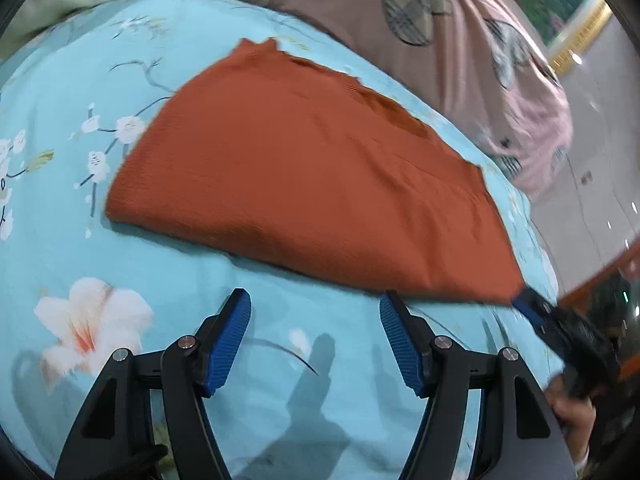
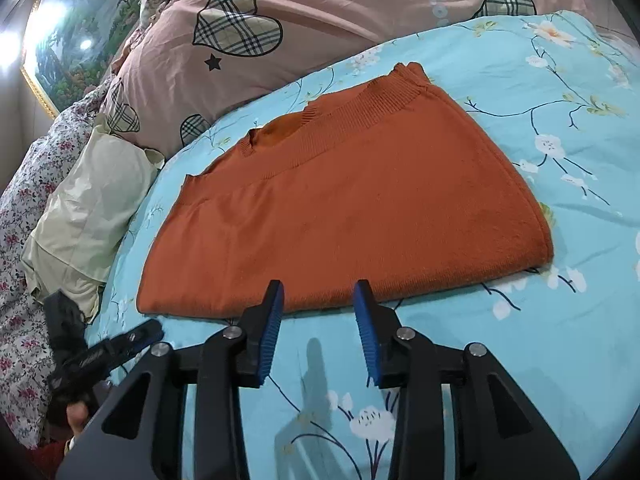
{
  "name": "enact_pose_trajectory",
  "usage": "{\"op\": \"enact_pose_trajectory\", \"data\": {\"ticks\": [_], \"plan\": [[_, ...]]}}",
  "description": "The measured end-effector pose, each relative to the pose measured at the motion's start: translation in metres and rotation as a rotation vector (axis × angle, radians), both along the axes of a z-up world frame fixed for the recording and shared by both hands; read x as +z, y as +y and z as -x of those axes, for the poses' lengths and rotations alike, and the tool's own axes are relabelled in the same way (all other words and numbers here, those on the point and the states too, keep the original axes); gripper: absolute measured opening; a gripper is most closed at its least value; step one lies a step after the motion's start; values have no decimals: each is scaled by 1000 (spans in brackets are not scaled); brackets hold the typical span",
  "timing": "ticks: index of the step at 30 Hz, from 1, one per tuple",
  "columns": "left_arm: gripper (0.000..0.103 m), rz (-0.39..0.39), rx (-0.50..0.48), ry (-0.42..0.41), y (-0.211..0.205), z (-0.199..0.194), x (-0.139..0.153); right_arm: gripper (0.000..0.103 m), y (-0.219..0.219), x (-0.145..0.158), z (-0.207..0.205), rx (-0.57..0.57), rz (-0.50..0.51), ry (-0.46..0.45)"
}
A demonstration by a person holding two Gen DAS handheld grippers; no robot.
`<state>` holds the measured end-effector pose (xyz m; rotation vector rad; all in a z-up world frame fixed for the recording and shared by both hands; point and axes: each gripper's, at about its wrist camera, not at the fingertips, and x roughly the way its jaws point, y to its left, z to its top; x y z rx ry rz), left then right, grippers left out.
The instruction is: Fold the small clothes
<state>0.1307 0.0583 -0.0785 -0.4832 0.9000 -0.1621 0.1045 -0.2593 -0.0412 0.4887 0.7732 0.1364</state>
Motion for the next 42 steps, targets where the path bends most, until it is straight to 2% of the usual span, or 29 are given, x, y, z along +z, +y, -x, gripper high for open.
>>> {"op": "enact_pose_trajectory", "data": {"ticks": [8, 17, 19, 21, 24, 29, 32, 36, 39, 41, 42], "plan": [[66, 55, 188, -3, 51, -51, -6, 39, -11, 1, -8, -14, -17, 1], [51, 25, 227, -5, 61, -65, -7, 39, -24, -4, -29, -21, -23, 9], [39, -25, 232, -4, 55, -66, -3, 39, -28, -5, -37, -19, -25, 11], [17, -82, 199, -27, 44, -70, 8, 39, -33, -6, -46, -12, -34, 21], [9, -162, 134, -104, 21, -71, 33, 39, -41, -7, -59, 10, -70, 38], [6, -225, -23, -203, -40, -75, 67, 39, -57, -2, -75, 36, -135, 41], [6, -265, -125, -232, -80, -74, 72, 39, -61, 6, -82, 51, -150, 31], [6, -357, -237, -230, -133, -76, 55, 39, -60, 14, -96, 83, -179, 22], [6, -425, -280, -189, -154, -85, 34, 40, -50, 14, -116, 130, -185, 51], [6, -449, -292, -183, -160, -84, 25, 49, -38, 11, -134, 179, -210, 78], [6, -456, -295, -186, -161, -82, 24, 57, -28, 9, -147, 210, -222, 95]]}}
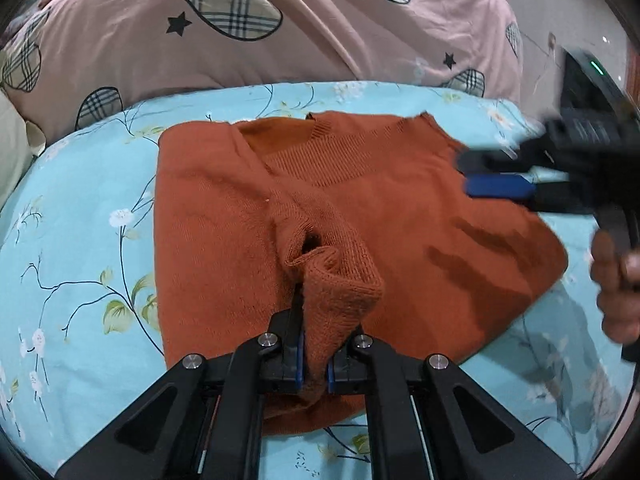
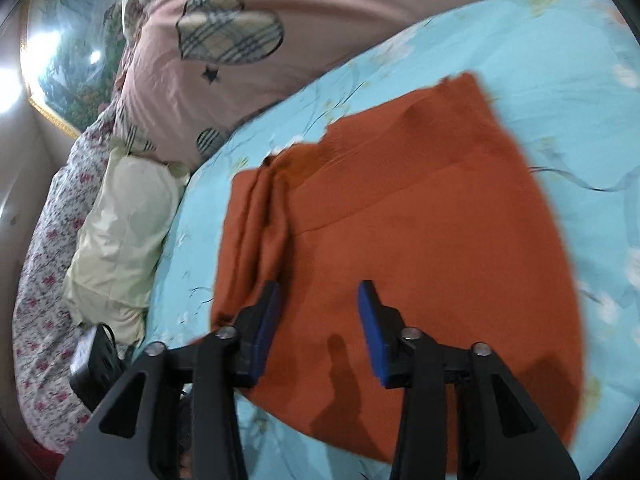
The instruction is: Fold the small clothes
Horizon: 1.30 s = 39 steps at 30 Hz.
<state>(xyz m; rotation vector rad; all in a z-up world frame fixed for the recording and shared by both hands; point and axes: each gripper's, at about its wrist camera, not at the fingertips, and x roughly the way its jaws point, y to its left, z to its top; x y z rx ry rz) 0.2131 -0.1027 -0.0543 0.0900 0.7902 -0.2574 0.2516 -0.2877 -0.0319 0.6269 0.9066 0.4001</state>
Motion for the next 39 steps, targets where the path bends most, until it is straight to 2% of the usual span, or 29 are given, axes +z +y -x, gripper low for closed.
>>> {"op": "enact_pose_trajectory", "data": {"ticks": [1, 6, 10, 11, 13, 15, 18, 20, 24, 27, 32, 37, 39], "plan": [[6, -2, -4, -8, 1, 2, -1, 62, 7, -2, -8, 22, -8, 9], [6, 16, -16, -14, 5, 6, 2, 63, 62, -16, -70, 189, -78, 78], [6, 9, -25, -14, 8, 8, 3, 63, 94, -22, -107, 238, -41, 92], [6, 10, -27, -15, 7, 8, 4, 59, 99, -21, -114, 235, -12, 74], [6, 10, -34, -19, 5, 8, 7, 18, 105, -17, -122, 248, 28, 41], [6, 12, -42, -27, 3, 9, 11, 17, 103, -8, -122, 256, 41, 18], [6, 39, -66, -34, -4, 11, 21, 16, 86, 18, -106, 245, 95, -72], [6, 79, -105, -43, -14, 13, 31, 16, 57, 39, -89, 210, 95, -136], [6, 172, -212, -45, -49, 11, 48, 16, 2, 55, -66, 132, 157, -171], [6, 235, -271, -2, -81, 0, 47, 14, -43, 45, -56, 54, 183, -129], [6, 267, -342, 61, -126, -10, 28, 13, -93, 15, -43, -20, 173, -68], [6, 238, -370, 59, -153, -7, 19, 13, -108, 15, -36, -35, 164, -96], [6, 244, -373, 63, -155, -12, 18, 13, -109, 9, -38, -41, 180, -79]]}}
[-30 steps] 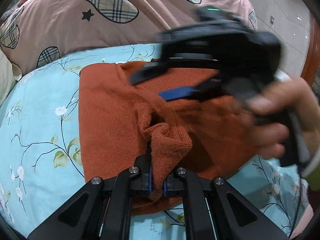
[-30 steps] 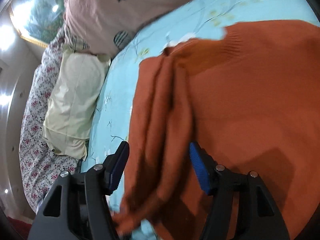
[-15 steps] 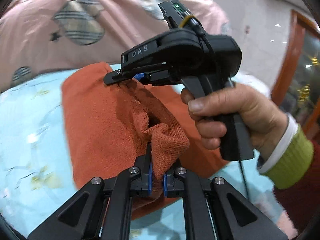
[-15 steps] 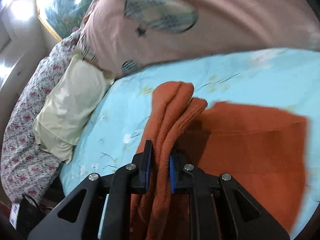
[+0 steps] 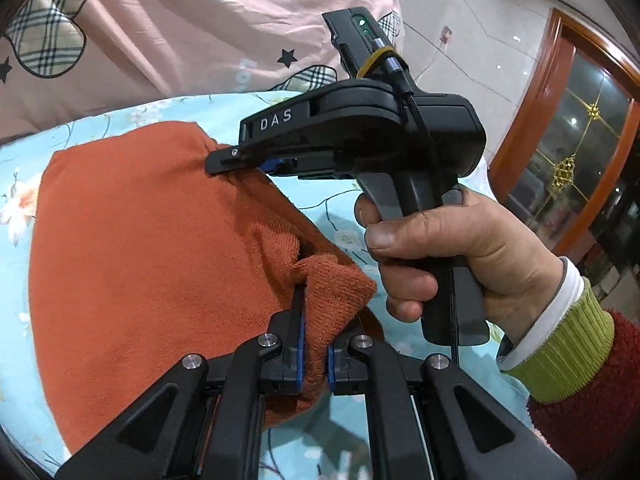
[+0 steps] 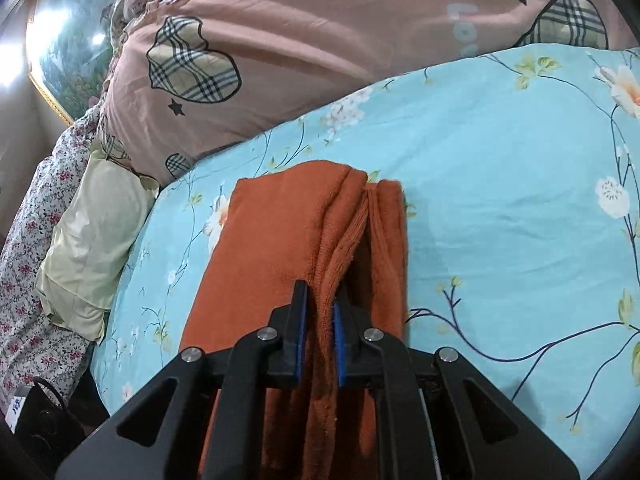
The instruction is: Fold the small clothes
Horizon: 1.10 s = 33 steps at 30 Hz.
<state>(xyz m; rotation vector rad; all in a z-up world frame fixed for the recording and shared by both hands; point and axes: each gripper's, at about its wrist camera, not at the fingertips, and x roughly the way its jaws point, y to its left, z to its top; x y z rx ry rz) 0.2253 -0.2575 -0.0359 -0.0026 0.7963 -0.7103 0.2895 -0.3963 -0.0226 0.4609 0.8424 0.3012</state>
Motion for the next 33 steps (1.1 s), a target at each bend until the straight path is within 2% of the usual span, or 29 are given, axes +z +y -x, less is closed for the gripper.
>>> {"op": "enact_pose_trajectory", "data": {"ticks": [3, 7, 10, 11, 12, 13, 15, 16, 18, 23, 28, 31, 33], "plan": [[7, -21, -3, 58, -5, -8, -21, 13, 5, -13, -3, 0, 72, 35], [11, -50, -19, 79, -8, -9, -35, 14, 0, -15, 3, -18, 41, 35], [27, -28, -42, 98, 1, -10, -32, 17, -2, -5, 11, -45, 66, 28], [35, -19, -50, 108, 7, -10, -30, 19, -4, -4, 14, -50, 61, 28], [42, -19, -49, 108, 13, -9, -28, 30, -7, -2, 18, -57, 45, 24], [44, -19, -43, 104, 21, -7, -28, 47, -7, 0, 20, -60, 33, 18], [49, -10, -28, 103, 43, -2, -23, 65, -9, 3, 27, -68, 11, -1], [52, -4, -18, 105, 52, -1, -20, 67, -9, 3, 30, -65, 3, -5], [65, 3, 31, 111, 79, 0, -18, 67, -5, -1, 32, -50, -12, 12], [76, 12, 163, 136, 137, -13, -17, 67, 5, -16, 26, -18, 1, 63], [81, 46, 273, 205, 171, -52, -28, 67, 3, -28, 11, -18, -22, 100], [81, 76, 292, 282, 179, -80, -49, 67, -1, -33, 6, -28, -38, 105], [83, 131, 265, 344, 183, -96, -64, 67, -3, -36, 2, -21, -58, 106]]}}
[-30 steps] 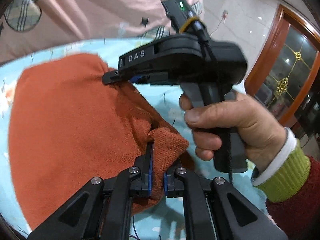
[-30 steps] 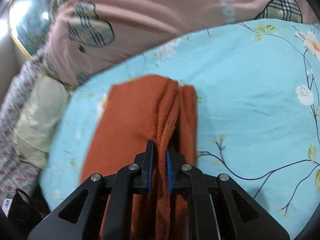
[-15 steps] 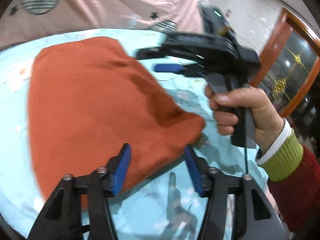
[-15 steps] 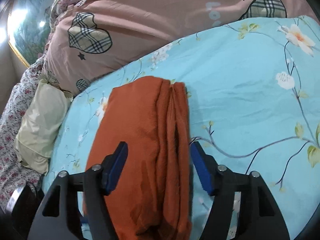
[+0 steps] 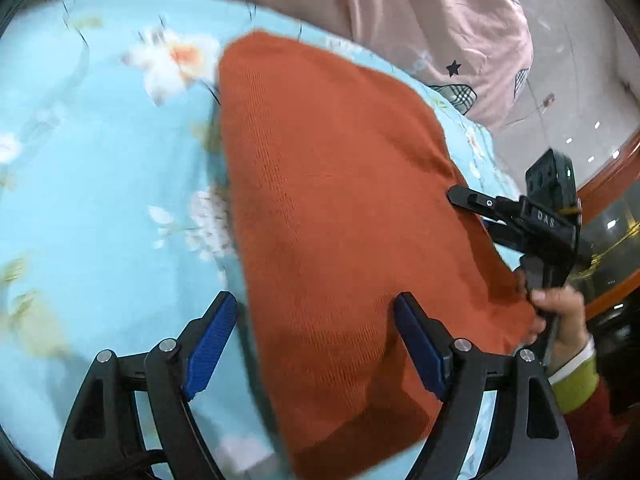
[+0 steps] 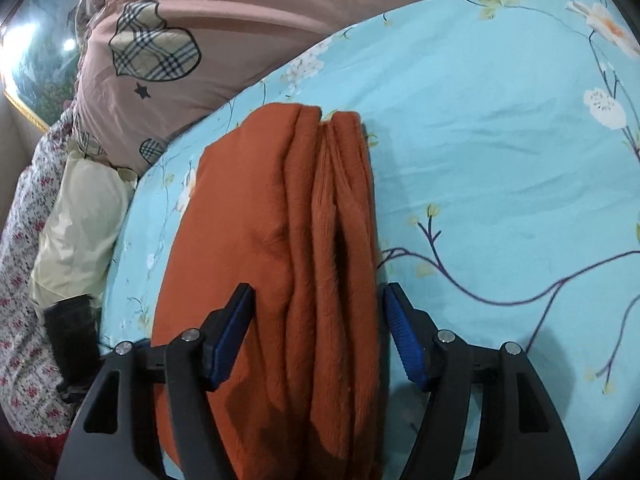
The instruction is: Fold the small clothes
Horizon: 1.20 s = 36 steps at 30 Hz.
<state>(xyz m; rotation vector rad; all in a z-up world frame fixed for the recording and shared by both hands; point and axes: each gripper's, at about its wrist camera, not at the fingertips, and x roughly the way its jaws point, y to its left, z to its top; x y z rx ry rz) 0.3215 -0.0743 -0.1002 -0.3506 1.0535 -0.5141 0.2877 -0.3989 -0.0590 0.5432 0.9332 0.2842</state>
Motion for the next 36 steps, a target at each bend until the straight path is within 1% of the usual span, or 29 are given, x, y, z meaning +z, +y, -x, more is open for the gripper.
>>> {"op": "enact_pose_trajectory", "data": {"ticks": [2, 3, 4, 5, 6, 7, 9, 11, 13, 16, 19, 21, 22, 23, 25, 29, 31, 33, 36], "plan": [[83, 37, -5, 16, -2, -12, -8, 67, 3, -4, -4, 18, -13, 9], [77, 38, -11, 8, -5, -12, -8, 59, 6, -5, -5, 30, -13, 14], [74, 36, -22, 2, -9, -15, -8, 44, 8, -6, -5, 39, -14, 22], [67, 26, -32, -4, -15, -18, -10, 40, 10, -8, -6, 43, -34, 36], [60, 19, -37, -14, -16, -19, -8, 34, 11, -8, -5, 39, -45, 37], [55, 17, -40, -24, -16, -19, -6, 31, 13, -8, -4, 33, -49, 34], [34, 20, -45, -52, -13, -12, 1, 29, 19, -2, 2, 15, -33, 21], [29, 21, -46, -83, -7, -5, 11, 27, 30, 9, 8, 11, -37, -7], [28, 1, -40, -112, -2, 7, 24, 26, 45, 18, 14, 33, -50, -32], [27, -23, -24, -167, 17, 31, 44, 26, 75, 27, 17, 78, -69, -63], [27, -42, 25, -207, 62, 63, 61, 26, 115, 33, 15, 142, -100, -93], [27, -51, 63, -219, 93, 81, 69, 26, 145, 33, 12, 191, -135, -105], [27, -56, 76, -219, 101, 86, 72, 26, 156, 33, 10, 206, -144, -106], [27, -69, 101, -217, 119, 96, 75, 26, 171, 32, 8, 228, -156, -104], [27, -90, 132, -211, 141, 111, 78, 26, 196, 29, 4, 264, -167, -97], [27, -117, 181, -199, 179, 132, 75, 26, 236, 19, -1, 310, -169, -73], [27, -116, 207, -179, 195, 137, 67, 26, 245, 11, -2, 317, -165, -54], [27, -106, 227, -155, 204, 136, 57, 26, 256, 3, -5, 322, -138, -32], [27, -107, 243, -123, 212, 133, 38, 26, 258, -6, -9, 306, -121, -11]]}}
